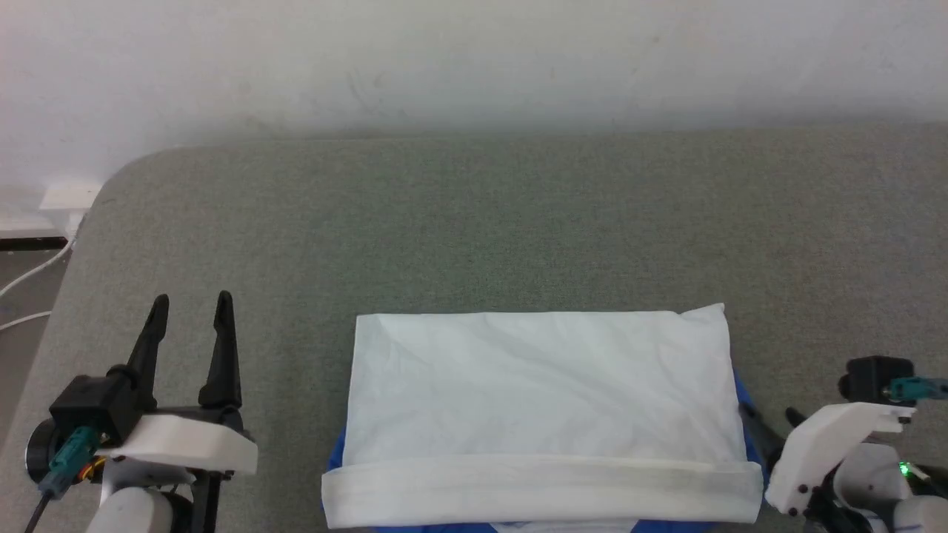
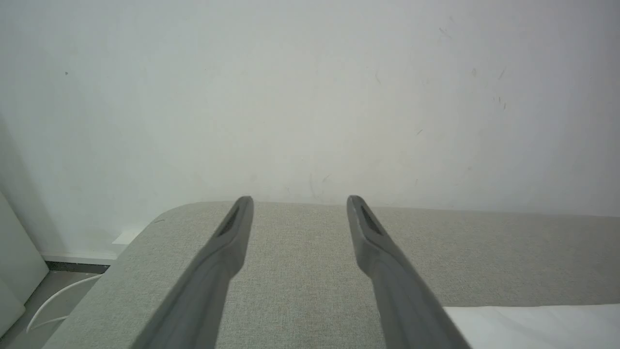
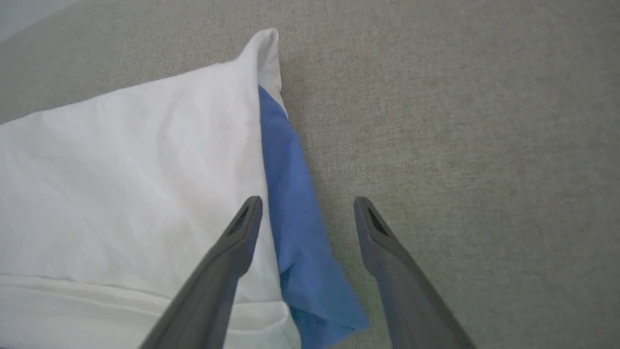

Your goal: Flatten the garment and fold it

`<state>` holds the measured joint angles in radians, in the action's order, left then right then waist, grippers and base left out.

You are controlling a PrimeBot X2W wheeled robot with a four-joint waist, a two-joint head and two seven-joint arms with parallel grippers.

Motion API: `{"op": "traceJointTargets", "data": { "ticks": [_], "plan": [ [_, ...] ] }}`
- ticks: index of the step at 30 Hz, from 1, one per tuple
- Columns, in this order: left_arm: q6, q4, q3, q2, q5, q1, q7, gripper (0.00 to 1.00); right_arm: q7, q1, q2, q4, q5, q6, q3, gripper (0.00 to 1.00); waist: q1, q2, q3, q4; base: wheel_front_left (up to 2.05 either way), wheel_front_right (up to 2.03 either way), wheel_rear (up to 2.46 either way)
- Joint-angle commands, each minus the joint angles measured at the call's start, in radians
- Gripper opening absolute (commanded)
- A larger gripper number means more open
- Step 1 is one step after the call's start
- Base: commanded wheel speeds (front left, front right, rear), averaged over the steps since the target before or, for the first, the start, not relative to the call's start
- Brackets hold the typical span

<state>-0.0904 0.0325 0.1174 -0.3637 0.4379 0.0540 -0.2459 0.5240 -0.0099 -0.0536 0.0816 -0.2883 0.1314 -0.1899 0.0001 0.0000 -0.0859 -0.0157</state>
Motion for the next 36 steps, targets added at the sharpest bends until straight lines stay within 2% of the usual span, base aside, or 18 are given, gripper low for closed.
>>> {"op": "traceJointTargets", "data": {
  "ticks": [1, 5, 11, 12, 13, 14, 17, 21, 31, 36],
  "plan": [
    [-0.001, 0.020, -0.005, 0.007, -0.011, 0.026, -0.007, 1.00, 0.020, -0.040, 0.003, 0.068, -0.015, -0.001, 0.010, 1.00, -0.0001, 0.0000, -0.003, 0.001, 0.00, 0.00, 0.00],
    [0.002, 0.048, -0.004, 0.010, -0.018, 0.043, -0.011, 1.00, 0.069, -0.092, 0.003, 0.191, -0.017, -0.001, 0.040, 1.00, -0.0001, 0.0000, -0.006, 0.000, 0.00, 0.00, 0.00],
    [0.006, 0.058, 0.001, 0.011, -0.019, 0.038, -0.012, 1.00, 0.154, -0.098, 0.003, 0.244, -0.006, -0.001, 0.081, 1.00, -0.0001, 0.0000, -0.008, 0.002, 0.00, 0.00, 0.00],
    [0.006, 0.058, 0.002, 0.011, -0.019, 0.037, -0.012, 1.00, 0.163, -0.098, 0.003, 0.244, -0.019, -0.001, 0.086, 0.49, -0.0001, 0.0000, -0.008, 0.002, 0.00, 0.00, 0.00],
    [0.005, 0.058, 0.002, 0.010, -0.018, 0.036, -0.012, 1.00, 0.164, -0.098, 0.003, 0.239, -0.028, -0.001, 0.094, 0.27, -0.0001, 0.0000, -0.009, 0.003, 0.00, 0.00, 0.00],
    [0.005, 0.057, 0.002, 0.010, -0.018, 0.034, -0.012, 1.00, 0.158, -0.098, 0.003, 0.232, -0.033, -0.001, 0.095, 0.00, -0.0001, 0.0000, -0.010, 0.004, 0.00, 0.00, 0.00],
    [0.006, 0.059, 0.000, 0.008, -0.014, 0.031, -0.012, 1.00, 0.138, -0.097, 0.003, 0.213, -0.031, -0.001, 0.087, 0.00, -0.0001, 0.0000, -0.011, 0.007, 0.00, 0.00, 0.00],
    [0.006, 0.059, 0.000, 0.004, -0.012, 0.027, -0.012, 1.00, 0.097, -0.096, 0.003, 0.185, 0.018, -0.001, 0.026, 0.00, -0.0001, 0.0000, -0.011, 0.011, 0.00, 0.00, 0.00],
    [0.004, 0.051, 0.006, -0.003, -0.007, 0.023, -0.007, 1.00, 0.061, -0.031, 0.003, 0.052, 0.292, -0.001, -0.201, 0.00, -0.0001, 0.0000, -0.020, 0.017, 0.00, 0.00, 0.00],
    [-0.003, 0.037, 0.009, -0.005, -0.007, 0.014, -0.002, 1.00, 0.069, 0.001, 0.003, -0.027, 0.308, -0.001, -0.199, 0.00, -0.0001, 0.0000, -0.024, 0.024, 0.00, 0.00, 0.00]
  ]
}}
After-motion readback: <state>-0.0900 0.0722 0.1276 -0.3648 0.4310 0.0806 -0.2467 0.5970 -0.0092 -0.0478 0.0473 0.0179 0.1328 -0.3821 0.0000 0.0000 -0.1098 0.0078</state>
